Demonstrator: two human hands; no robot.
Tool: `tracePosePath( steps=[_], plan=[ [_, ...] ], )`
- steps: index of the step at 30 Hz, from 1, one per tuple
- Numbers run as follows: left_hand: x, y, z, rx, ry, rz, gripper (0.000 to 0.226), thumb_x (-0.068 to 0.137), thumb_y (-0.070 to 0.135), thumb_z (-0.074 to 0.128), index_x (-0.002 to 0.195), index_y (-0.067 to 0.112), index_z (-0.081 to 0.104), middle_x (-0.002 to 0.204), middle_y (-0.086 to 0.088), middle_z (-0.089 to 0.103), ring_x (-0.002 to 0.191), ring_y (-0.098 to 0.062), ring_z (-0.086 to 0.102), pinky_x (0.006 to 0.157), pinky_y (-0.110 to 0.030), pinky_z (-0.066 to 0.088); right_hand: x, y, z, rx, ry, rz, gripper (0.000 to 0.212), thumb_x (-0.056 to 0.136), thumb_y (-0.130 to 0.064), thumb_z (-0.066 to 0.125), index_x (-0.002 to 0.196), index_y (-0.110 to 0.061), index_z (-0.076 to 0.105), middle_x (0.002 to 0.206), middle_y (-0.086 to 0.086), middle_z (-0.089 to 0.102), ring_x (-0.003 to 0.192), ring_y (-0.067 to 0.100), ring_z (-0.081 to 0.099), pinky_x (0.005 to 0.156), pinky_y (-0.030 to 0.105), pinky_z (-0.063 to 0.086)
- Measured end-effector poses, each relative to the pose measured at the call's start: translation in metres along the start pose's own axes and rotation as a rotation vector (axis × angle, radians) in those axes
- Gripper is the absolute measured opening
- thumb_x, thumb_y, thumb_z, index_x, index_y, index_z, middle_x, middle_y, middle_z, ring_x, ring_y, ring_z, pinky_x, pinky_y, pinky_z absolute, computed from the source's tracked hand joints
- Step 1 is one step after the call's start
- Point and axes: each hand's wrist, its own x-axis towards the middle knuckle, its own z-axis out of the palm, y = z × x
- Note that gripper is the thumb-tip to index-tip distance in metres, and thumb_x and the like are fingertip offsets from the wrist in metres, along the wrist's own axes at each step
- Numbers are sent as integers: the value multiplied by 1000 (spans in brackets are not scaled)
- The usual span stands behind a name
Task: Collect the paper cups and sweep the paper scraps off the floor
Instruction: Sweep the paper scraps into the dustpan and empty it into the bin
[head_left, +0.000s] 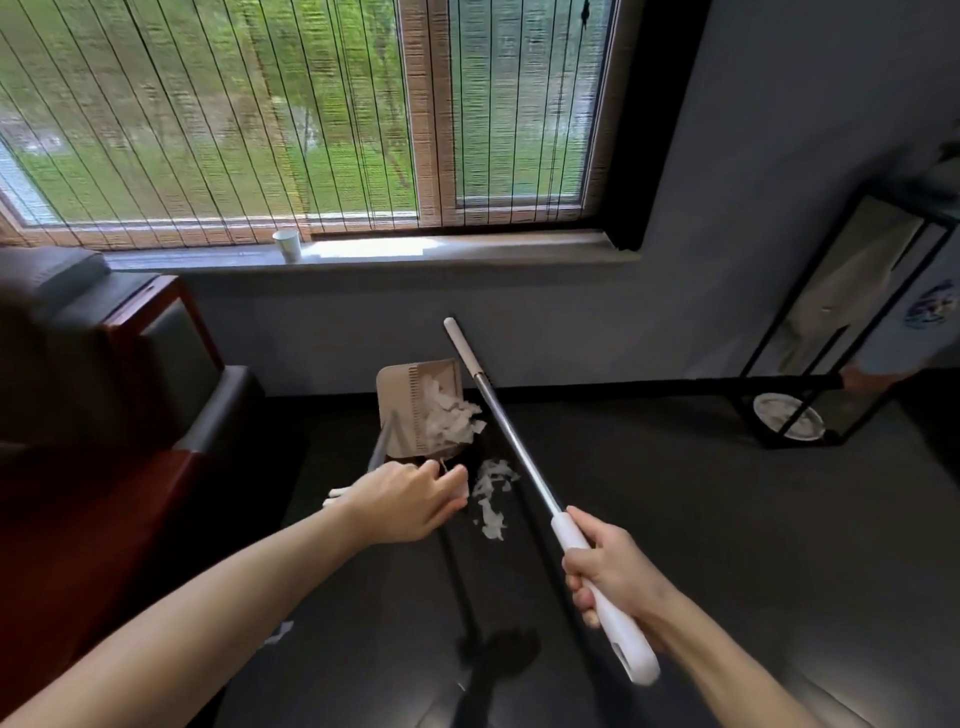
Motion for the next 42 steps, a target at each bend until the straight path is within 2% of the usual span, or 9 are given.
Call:
tracePosePath(
  steps=[2,5,8,11,17,24,28,34,42],
  plan=[
    [1,7,8,-134,-159,-31,52,89,64,15,120,28,37,90,-4,65,77,-28,65,66,-36,49,-2,2,-2,2,-2,6,76,85,7,42,149,-30,24,52,2,49,38,10,45,36,22,38],
    [-3,12,14,-472,-456,-288,57,75,76,39,120,42,46,95,8,66,86,-12,63,73,-28,48,-4,8,-4,-14,-3,15,76,86,7,43,150,-29,22,55,4,49,39,10,45,37,22,38],
    [-9,19,17,-624,-558,-452,50,65,77,50,81,30,59,73,10,61,63,-4,59,55,-19,42,-6,14,-4,-29,-7,29,78,85,5,43,150,-31,20,58,4,48,40,10,44,37,23,39],
    [-8,30,16,-541,-556,-500,54,63,78,45,71,26,56,66,9,58,47,-5,57,42,-19,38,-7,16,-5,-28,-8,34,78,85,5,43,151,-31,20,58,4,48,40,10,45,38,23,39],
    [-3,49,19,-147,-519,-380,49,69,69,33,73,25,54,65,8,51,70,-21,60,57,-30,38,-9,12,-9,-35,-9,16,77,86,5,44,151,-29,21,55,3,50,40,11,46,38,24,39],
    [-12,44,21,50,-513,-263,54,77,60,34,87,16,64,88,-3,68,84,-28,67,58,-30,37,-8,9,-10,-26,-15,4,79,85,5,45,150,-31,21,50,0,52,41,11,47,38,24,40],
    [-28,45,23,119,-531,-265,53,78,61,30,83,20,62,87,-1,70,84,-28,68,64,-35,34,-4,7,-8,-20,-18,-2,78,85,5,45,150,-31,22,49,-1,51,40,11,47,38,24,40],
    [-66,54,56,107,-647,-119,54,83,55,34,94,11,64,95,-10,70,89,-35,66,72,-39,42,1,12,-7,15,-13,7,78,84,6,45,150,-31,22,48,0,52,39,11,46,39,23,40],
    [-67,58,60,159,-741,55,46,87,46,36,96,7,60,97,-17,68,89,-38,65,88,-51,32,2,28,-12,65,33,78,76,85,7,44,150,-27,22,48,2,51,38,11,45,37,22,39]
  ],
)
